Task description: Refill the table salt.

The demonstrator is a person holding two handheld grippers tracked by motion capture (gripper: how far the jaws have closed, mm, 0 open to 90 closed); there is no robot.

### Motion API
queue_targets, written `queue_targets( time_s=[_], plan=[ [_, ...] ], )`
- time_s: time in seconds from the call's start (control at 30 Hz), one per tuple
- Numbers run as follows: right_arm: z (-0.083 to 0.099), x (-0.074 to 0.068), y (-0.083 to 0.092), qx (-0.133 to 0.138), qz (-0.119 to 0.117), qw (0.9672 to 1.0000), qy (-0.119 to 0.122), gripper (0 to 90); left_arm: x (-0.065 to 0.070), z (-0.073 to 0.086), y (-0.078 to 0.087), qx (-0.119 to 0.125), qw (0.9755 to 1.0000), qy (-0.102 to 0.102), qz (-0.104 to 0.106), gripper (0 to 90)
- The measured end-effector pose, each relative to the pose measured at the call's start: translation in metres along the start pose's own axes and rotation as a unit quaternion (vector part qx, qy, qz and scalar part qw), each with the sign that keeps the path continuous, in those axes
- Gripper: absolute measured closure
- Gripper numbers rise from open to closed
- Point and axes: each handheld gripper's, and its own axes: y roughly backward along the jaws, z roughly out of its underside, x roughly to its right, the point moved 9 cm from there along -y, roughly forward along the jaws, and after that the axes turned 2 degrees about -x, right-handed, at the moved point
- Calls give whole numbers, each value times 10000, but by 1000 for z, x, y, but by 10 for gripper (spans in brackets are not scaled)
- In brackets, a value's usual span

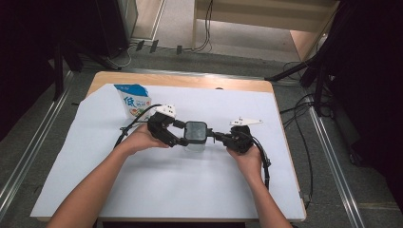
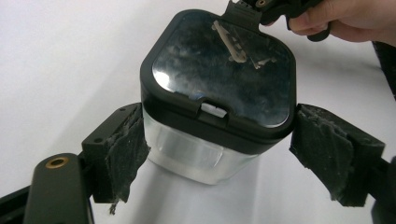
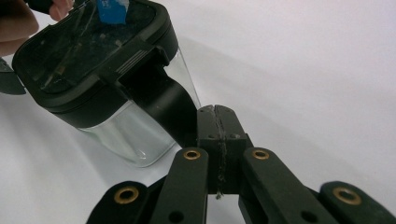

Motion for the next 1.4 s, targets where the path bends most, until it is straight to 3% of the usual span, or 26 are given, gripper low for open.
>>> queue_targets(
  time_s=[0.1, 0.13, 0.3, 0.43, 0.5, 0.6, 0.9, 0.97, 1.07, 1.3, 1.4],
  plan=[
    [0, 0, 0, 11, -2, 10000, 2, 900, 1, 2, -2, -332, 9989, -321, -56, 157],
    [1, 0, 0, 7, 0, 10000, 2, 900, 0, -1, -2, -288, 9988, -386, -124, 166],
    [2, 0, 0, -36, 6, 10000, -15, 900, -4, -4, -3, -327, 9981, -516, 50, 175],
    [4, 0, 1, -29, 7, 10000, -16, 900, -5, -3, -6, -231, 9985, -462, 204, 169],
    [4, 0, 0, -36, 12, 10000, -24, 900, -4, -4, -6, -247, 9984, -464, 196, 165],
    [5, 0, 1, -39, 30, 10000, -7, 900, -4, -7, -4, -408, 9972, -621, 122, 167],
    [5, 0, 1, -34, 26, 10000, 2, 900, -2, -14, 2, -310, 9979, -564, 95, 171],
    [5, -1, 1, -29, 17, 10000, -2, 900, -1, -16, 5, -379, 9976, -566, 94, 174],
    [5, 0, 1, -44, 24, 10000, -1, 900, 1, -20, 9, -266, 9981, -538, 115, 185],
    [5, -1, 2, -23, -1, 10000, -28, 900, 7, -28, 25, -168, 9986, -443, 215, 391],
    [4, -1, 2, -8, -13, 10000, -45, 900, 9, -33, 26, -214, 9988, -442, 85, 468]
  ],
)
